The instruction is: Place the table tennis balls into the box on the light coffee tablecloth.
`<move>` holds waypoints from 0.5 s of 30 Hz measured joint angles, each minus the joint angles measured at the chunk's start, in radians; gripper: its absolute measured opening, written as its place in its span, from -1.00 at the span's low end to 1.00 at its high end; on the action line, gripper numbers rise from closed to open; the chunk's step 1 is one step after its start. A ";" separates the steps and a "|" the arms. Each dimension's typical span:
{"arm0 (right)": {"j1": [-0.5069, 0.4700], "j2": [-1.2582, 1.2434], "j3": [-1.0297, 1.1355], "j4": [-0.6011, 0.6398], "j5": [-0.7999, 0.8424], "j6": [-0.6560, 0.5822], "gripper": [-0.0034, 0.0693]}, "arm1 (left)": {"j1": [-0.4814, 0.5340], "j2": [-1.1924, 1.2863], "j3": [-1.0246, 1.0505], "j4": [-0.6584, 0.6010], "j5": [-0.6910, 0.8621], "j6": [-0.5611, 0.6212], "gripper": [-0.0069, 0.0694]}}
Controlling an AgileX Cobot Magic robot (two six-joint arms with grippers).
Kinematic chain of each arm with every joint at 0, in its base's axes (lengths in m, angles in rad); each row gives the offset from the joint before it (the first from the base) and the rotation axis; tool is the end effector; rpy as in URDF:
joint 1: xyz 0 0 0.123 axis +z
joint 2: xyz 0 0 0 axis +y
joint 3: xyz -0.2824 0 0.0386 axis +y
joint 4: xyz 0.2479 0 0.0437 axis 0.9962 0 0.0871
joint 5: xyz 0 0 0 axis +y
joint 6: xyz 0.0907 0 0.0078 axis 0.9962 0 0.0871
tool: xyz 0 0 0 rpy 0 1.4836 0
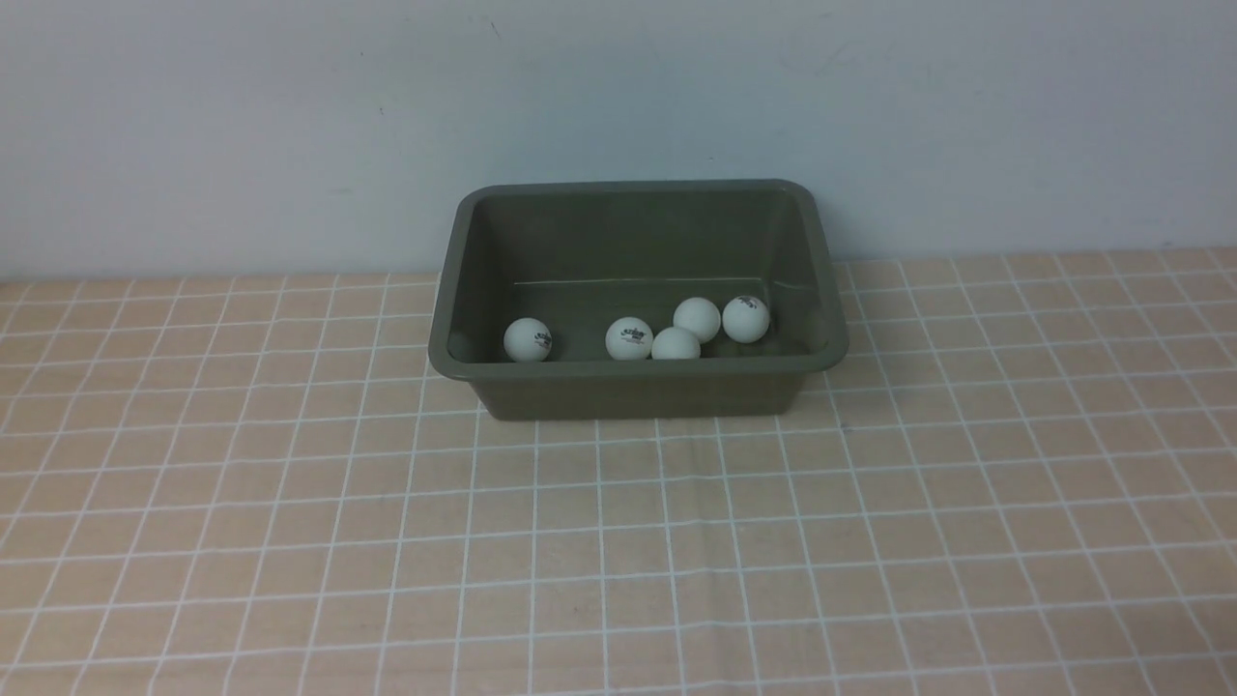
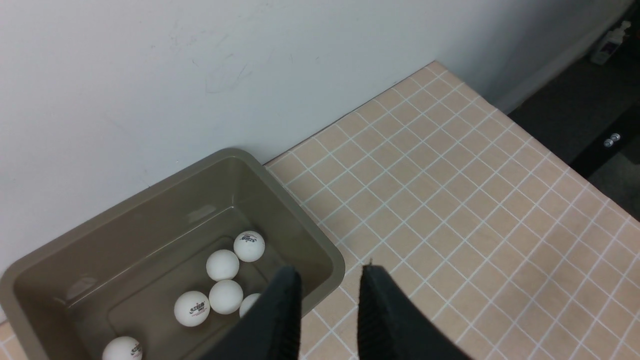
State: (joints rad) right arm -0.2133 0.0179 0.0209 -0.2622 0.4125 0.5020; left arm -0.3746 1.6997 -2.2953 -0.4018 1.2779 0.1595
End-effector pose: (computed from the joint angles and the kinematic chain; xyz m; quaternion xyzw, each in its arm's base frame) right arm 0.0495 -0.0204 0.1694 0.2213 0.7888 -0.0290 0.5727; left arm 0.2911 -0.1511 0.5276 0.2657 0.8247 -0.2439 0.4356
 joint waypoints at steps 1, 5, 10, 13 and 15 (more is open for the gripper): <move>0.000 0.000 0.000 0.000 -0.001 0.000 -0.27 | 0.000 0.000 0.000 -0.002 0.000 0.000 -0.50; 0.000 0.000 0.000 0.000 -0.001 0.000 -0.27 | 0.000 0.000 0.000 -0.012 0.000 0.000 -0.50; 0.000 0.000 0.000 0.000 -0.001 0.000 -0.27 | 0.000 0.000 0.000 -0.015 0.000 0.000 -0.50; 0.000 0.000 0.000 0.000 -0.001 0.000 -0.27 | 0.000 0.000 0.000 -0.015 0.000 0.000 -0.50; 0.000 0.000 0.000 0.000 -0.001 0.000 -0.27 | 0.000 0.000 0.000 -0.015 0.000 0.000 -0.50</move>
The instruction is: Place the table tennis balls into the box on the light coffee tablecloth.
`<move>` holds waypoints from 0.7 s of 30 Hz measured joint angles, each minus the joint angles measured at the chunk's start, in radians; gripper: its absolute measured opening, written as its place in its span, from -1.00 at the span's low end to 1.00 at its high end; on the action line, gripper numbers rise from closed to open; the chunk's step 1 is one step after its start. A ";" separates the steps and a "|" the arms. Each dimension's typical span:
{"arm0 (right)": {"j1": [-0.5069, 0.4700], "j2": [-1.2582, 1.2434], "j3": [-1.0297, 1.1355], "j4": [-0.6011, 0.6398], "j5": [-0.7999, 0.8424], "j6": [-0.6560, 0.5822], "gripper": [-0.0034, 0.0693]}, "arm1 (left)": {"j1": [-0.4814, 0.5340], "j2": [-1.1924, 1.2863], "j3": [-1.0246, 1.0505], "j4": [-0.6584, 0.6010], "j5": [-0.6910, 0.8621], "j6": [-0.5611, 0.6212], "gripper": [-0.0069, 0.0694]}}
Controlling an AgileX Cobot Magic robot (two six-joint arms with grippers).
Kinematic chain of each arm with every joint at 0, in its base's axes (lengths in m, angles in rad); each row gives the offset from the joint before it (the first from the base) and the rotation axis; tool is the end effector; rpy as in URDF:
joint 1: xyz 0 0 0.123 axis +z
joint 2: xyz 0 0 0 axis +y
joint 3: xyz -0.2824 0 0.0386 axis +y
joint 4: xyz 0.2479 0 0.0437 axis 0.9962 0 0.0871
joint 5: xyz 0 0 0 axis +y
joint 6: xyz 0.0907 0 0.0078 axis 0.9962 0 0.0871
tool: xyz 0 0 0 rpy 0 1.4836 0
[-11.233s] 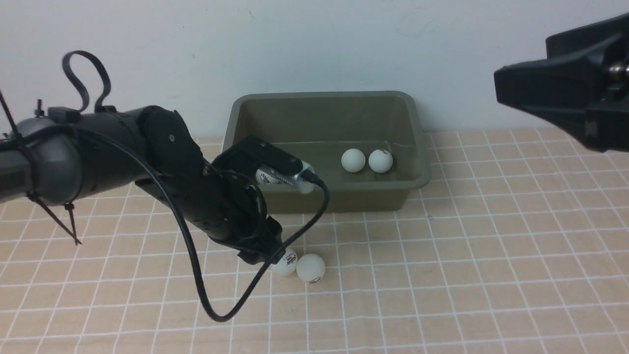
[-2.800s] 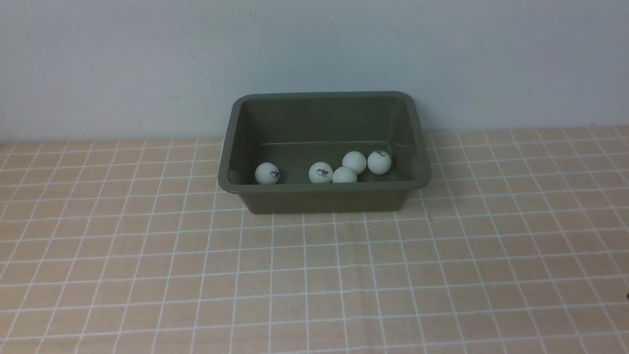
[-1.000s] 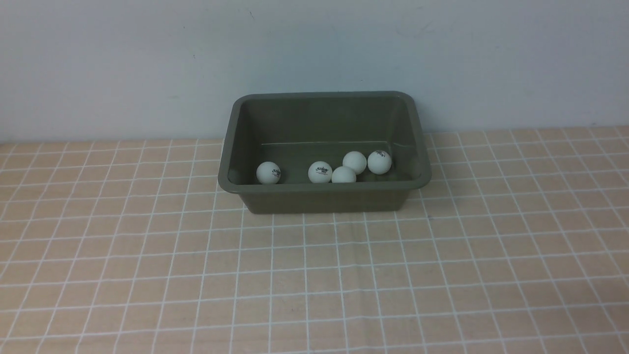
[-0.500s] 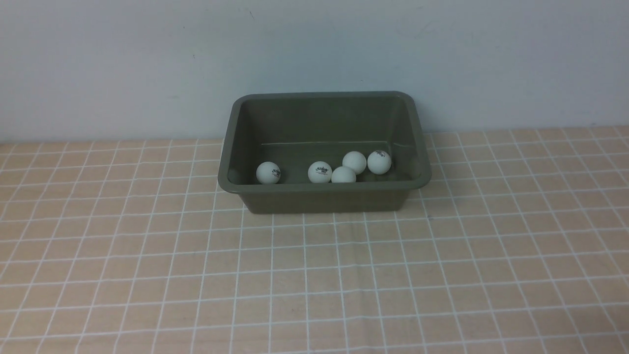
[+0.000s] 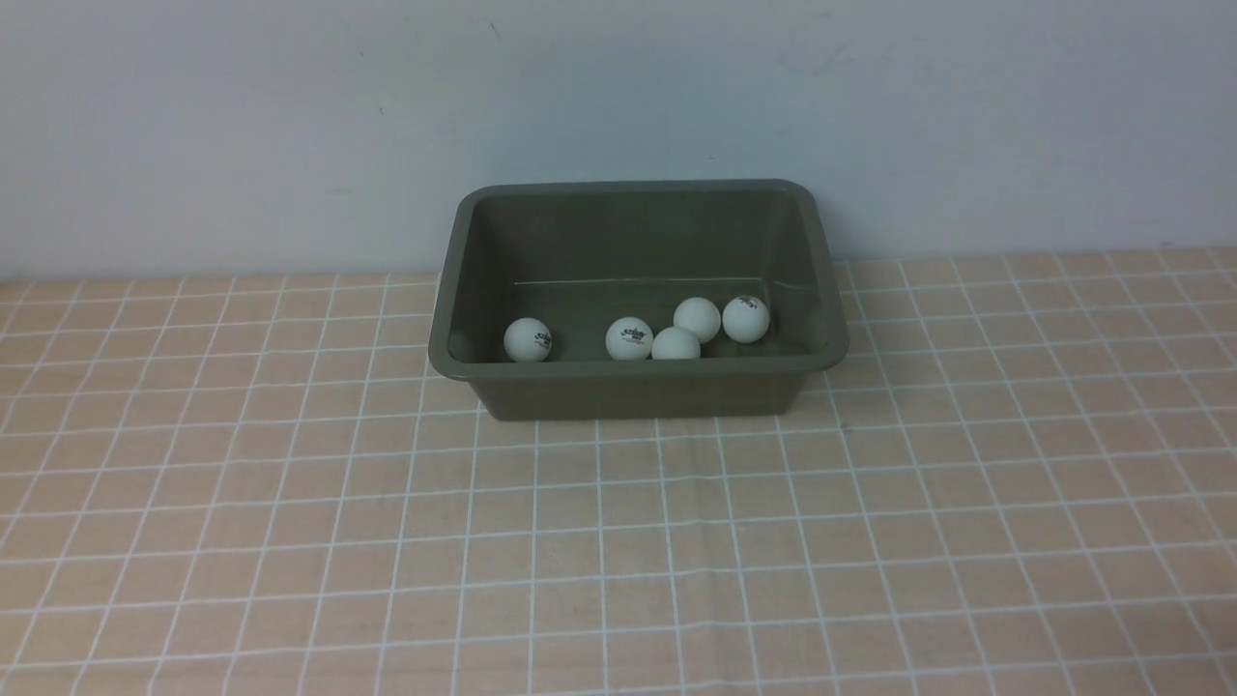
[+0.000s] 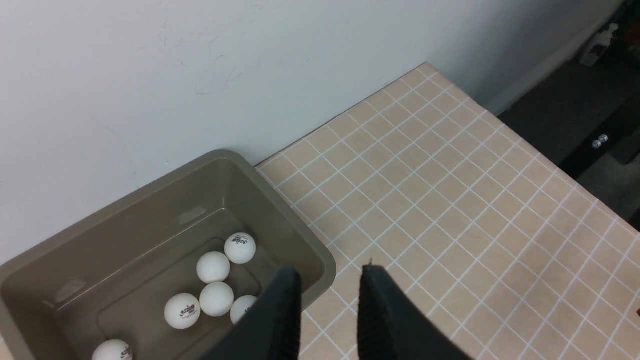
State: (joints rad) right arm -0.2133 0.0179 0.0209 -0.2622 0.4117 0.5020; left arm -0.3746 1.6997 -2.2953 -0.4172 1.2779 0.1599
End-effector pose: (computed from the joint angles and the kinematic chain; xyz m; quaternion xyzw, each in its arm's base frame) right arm 0.0495 -0.0204 0.1695 0.2212 0.7886 -0.0290 0.5730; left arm 0.2903 -0.1521 0.5280 0.2669 0.8229 -0.2511 0.4342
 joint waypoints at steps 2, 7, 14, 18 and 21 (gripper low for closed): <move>0.000 0.000 0.000 0.000 0.000 0.000 -0.27 | 0.000 0.000 0.000 0.000 0.000 0.000 -0.50; 0.000 0.000 0.000 0.000 0.000 0.001 -0.27 | 0.000 0.000 0.000 0.000 0.000 0.000 -0.50; 0.000 0.000 0.000 0.000 0.000 0.001 -0.27 | 0.000 0.000 0.000 0.002 0.000 0.006 -0.50; 0.000 0.000 0.000 0.000 0.000 0.001 -0.27 | 0.000 -0.003 0.000 0.042 0.000 0.021 -0.50; 0.000 0.000 0.000 0.000 0.000 0.001 -0.27 | 0.000 -0.038 0.036 0.123 -0.002 0.021 -0.50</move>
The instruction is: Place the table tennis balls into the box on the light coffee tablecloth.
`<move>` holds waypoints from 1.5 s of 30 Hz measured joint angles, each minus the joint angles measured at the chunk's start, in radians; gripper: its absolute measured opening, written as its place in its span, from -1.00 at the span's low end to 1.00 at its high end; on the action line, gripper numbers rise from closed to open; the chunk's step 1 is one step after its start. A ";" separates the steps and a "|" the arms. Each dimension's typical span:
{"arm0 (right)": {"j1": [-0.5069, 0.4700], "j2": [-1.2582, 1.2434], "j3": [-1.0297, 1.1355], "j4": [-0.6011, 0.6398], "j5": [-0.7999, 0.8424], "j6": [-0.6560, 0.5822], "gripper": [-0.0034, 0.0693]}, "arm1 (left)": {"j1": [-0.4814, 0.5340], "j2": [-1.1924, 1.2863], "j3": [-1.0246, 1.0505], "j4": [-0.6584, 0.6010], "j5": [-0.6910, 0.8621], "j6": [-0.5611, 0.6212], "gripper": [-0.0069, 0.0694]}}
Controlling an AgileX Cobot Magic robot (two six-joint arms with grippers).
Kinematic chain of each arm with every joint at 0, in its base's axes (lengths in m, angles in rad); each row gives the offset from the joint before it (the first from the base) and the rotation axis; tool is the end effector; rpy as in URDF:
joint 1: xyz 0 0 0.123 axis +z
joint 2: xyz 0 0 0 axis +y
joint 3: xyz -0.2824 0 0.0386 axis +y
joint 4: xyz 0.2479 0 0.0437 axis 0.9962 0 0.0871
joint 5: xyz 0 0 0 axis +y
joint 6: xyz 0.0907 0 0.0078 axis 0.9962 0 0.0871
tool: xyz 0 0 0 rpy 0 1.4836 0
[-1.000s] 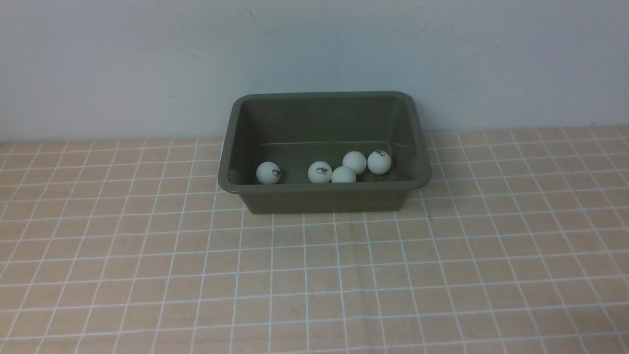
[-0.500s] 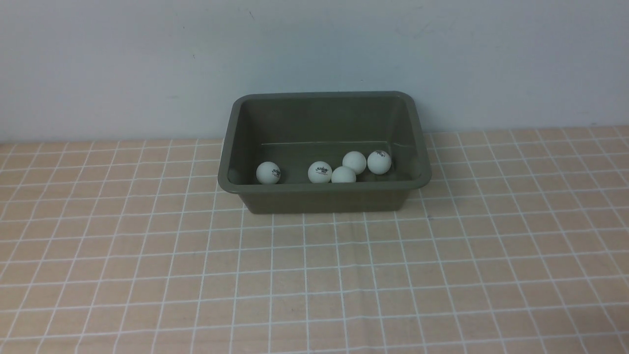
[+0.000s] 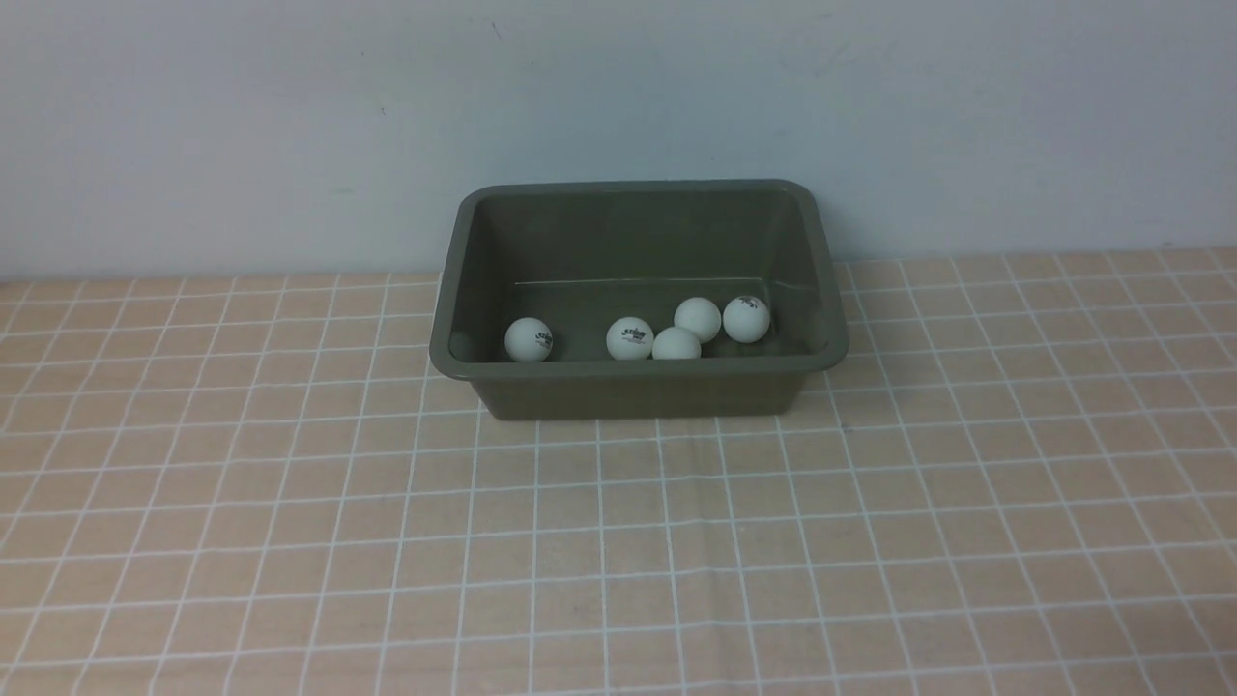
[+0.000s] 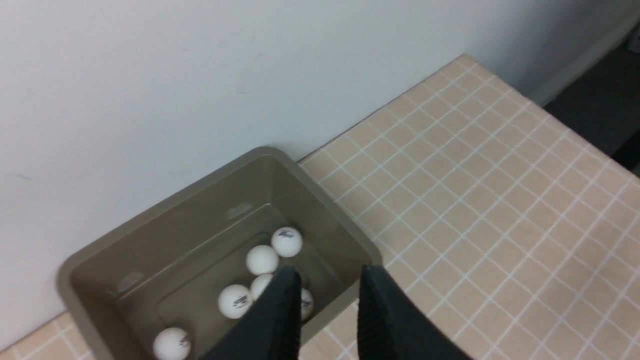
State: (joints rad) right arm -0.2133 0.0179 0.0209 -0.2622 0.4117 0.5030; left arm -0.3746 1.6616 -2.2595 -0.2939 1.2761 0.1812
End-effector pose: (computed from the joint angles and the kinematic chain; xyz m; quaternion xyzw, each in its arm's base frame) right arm 0.0495 -0.0204 0.1695 0.2215 0.7885 -0.0287 0.5730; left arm 0.2862 -0.1397 0.5285 0.2668 0.8316 -0.1879 0.4494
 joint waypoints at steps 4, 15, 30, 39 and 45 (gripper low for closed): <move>0.000 0.000 0.000 -0.001 0.000 0.001 -0.27 | 0.000 -0.130 0.197 0.096 -0.057 -0.002 -0.50; 0.000 0.000 0.000 -0.001 0.000 0.001 -0.27 | 0.214 -0.618 1.061 0.156 -0.535 -0.002 -0.50; 0.000 0.000 0.000 -0.002 0.000 0.001 -0.27 | 0.579 -1.283 1.884 0.117 -0.832 -0.002 -0.50; 0.000 0.000 0.000 -0.002 0.000 0.001 -0.27 | 0.579 -1.644 2.035 0.116 -0.842 -0.012 -0.50; 0.000 0.000 0.000 -0.002 0.000 0.001 -0.27 | 0.579 -1.674 2.084 0.114 -0.842 -0.022 -0.50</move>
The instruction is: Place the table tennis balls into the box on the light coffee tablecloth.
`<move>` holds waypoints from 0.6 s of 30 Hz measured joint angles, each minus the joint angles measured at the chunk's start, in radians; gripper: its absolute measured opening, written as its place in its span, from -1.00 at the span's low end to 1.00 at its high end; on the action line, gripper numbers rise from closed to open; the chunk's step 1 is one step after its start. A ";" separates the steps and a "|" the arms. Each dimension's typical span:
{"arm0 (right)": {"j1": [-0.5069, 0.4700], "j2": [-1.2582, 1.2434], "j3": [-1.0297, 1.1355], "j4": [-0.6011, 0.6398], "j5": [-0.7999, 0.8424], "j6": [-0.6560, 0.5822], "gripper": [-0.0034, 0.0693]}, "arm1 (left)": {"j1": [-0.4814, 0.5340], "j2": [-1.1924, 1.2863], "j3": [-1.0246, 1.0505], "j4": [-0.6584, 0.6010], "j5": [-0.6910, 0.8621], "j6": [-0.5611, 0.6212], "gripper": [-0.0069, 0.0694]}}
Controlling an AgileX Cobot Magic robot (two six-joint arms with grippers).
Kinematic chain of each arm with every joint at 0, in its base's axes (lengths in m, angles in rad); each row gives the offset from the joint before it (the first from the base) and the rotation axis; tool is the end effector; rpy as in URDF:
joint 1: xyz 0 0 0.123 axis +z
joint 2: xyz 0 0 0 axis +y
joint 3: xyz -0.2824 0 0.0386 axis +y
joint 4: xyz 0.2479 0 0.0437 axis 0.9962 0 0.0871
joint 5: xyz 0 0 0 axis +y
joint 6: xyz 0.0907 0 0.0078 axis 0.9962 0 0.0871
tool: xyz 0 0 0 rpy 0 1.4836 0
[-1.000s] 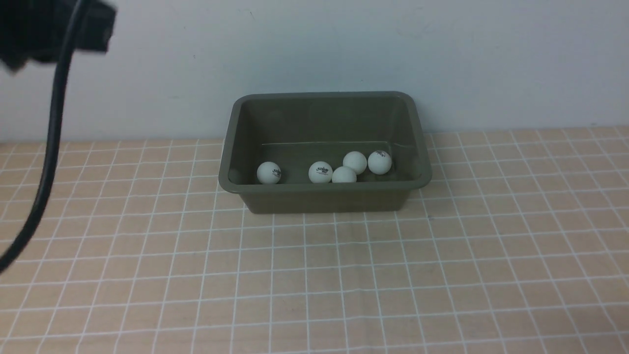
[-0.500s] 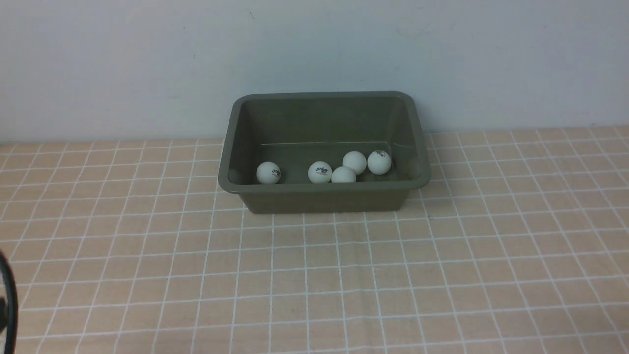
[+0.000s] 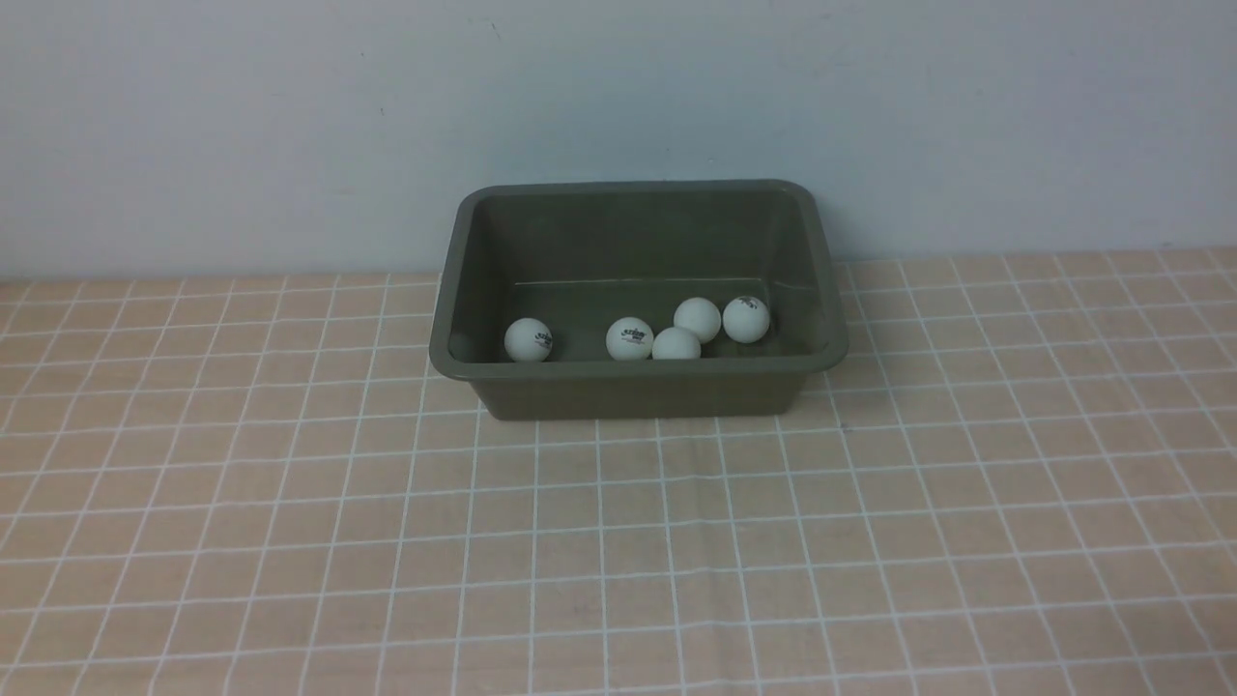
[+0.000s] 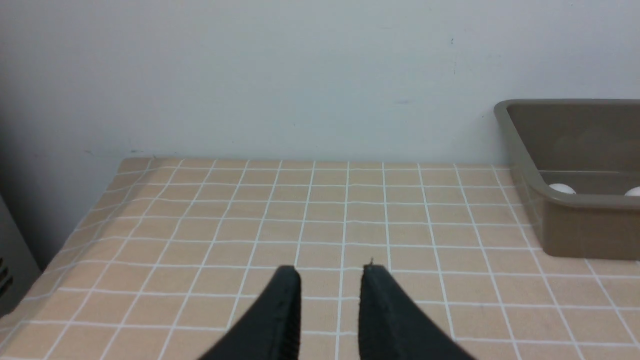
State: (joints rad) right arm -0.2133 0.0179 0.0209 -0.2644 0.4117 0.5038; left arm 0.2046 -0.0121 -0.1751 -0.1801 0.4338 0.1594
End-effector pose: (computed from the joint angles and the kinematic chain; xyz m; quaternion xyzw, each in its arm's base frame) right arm 0.0495 -0.0205 0.1695 0.2213 0.7885 -0.0294 0.5731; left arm 0.0428 0.0019 0.2333 -0.0547 0.7570 0.0366 0.6501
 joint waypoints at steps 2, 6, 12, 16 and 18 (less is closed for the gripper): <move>0.000 0.000 0.000 -0.001 0.000 0.000 -0.27 | 0.000 0.000 0.015 0.001 -0.003 0.000 -0.50; 0.000 0.000 0.000 -0.001 0.000 0.000 -0.27 | 0.000 0.000 0.055 0.002 -0.004 0.000 -0.50; 0.000 0.000 0.000 -0.001 0.000 0.000 -0.27 | 0.000 0.000 0.119 0.002 -0.017 0.011 -0.50; 0.000 0.000 0.000 -0.001 0.000 0.000 -0.27 | 0.000 0.000 0.177 0.003 -0.023 0.023 -0.50; 0.000 0.000 0.000 -0.001 0.000 0.000 -0.27 | 0.000 0.000 0.196 0.003 -0.024 0.023 -0.50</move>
State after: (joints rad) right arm -0.2133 0.0179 0.0209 -0.2652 0.4117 0.5038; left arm 0.2046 -0.0121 0.0211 -0.1773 0.4099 0.1828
